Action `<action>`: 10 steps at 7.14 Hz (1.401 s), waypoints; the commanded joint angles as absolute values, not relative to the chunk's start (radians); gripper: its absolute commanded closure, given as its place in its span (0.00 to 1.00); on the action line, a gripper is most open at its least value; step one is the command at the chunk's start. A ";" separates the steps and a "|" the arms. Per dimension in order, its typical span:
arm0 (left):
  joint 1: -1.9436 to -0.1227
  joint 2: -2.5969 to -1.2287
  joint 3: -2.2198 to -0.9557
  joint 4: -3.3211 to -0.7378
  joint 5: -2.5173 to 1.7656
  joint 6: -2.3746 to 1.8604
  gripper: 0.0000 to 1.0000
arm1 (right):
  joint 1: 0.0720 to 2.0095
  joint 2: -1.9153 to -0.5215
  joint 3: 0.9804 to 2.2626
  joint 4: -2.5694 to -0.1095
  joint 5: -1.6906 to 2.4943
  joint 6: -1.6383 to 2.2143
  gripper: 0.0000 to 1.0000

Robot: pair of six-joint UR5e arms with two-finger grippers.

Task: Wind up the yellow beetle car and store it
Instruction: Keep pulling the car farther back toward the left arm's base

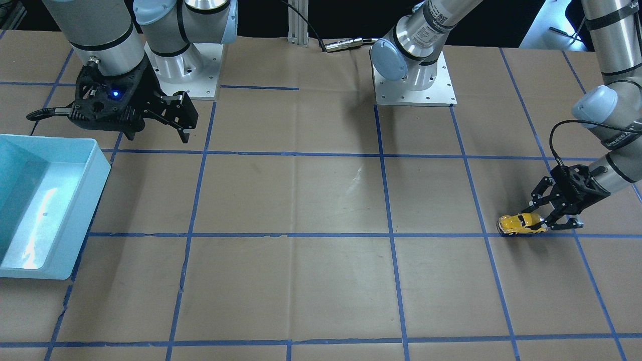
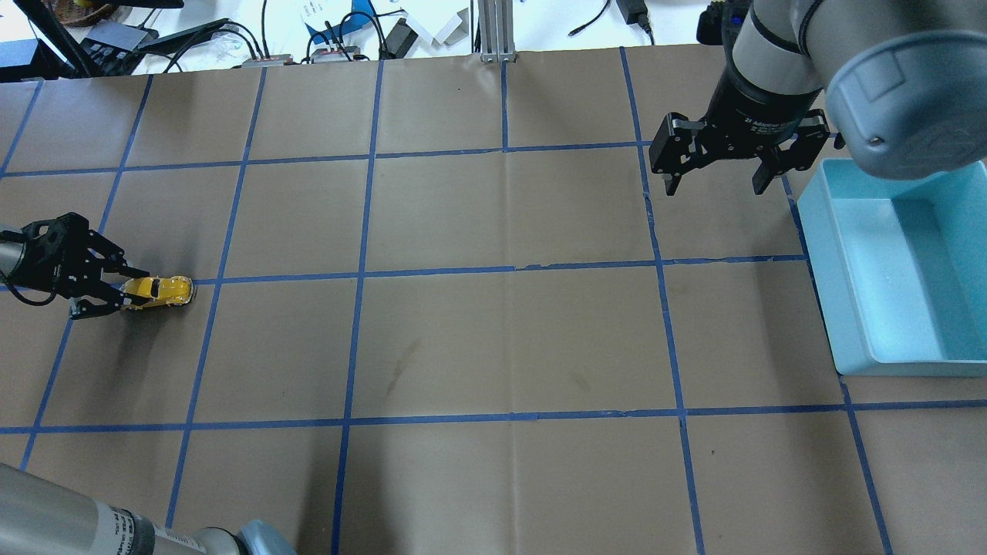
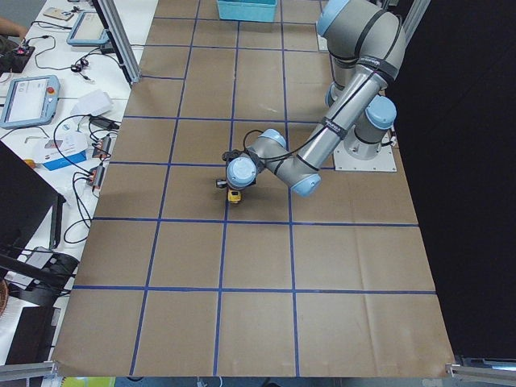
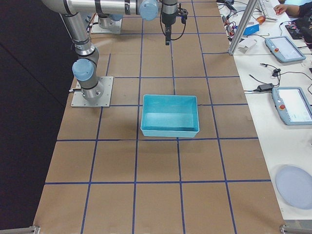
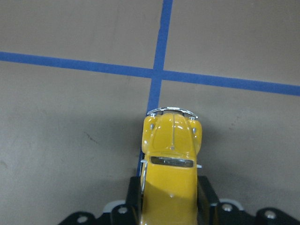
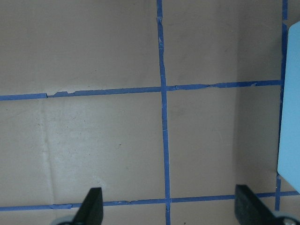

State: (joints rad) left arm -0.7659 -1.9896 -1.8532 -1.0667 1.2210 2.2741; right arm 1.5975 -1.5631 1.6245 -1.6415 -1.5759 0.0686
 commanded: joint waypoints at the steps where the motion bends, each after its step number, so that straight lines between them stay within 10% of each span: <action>1: -0.756 -1.990 -1.852 -1.066 1.224 2.283 0.74 | 1.600 -1.565 1.624 -1.641 -1.575 0.069 0.00; 5: -0.744 -1.993 -1.852 -1.066 1.224 2.284 0.72 | 1.598 -1.565 1.624 -1.641 -1.575 0.069 0.00; 6: -0.744 -1.994 -1.852 -1.066 1.224 2.280 0.07 | 1.600 -1.565 1.624 -1.641 -1.575 0.069 0.00; 10: -0.745 -1.982 -1.852 -1.058 1.227 2.260 0.00 | 1.600 -1.565 1.624 -1.641 -1.575 0.069 0.00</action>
State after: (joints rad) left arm -0.7442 -1.9863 -1.8515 -1.0598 1.2275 2.2643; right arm 1.5999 -1.5646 1.6245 -1.6414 -1.5754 0.0691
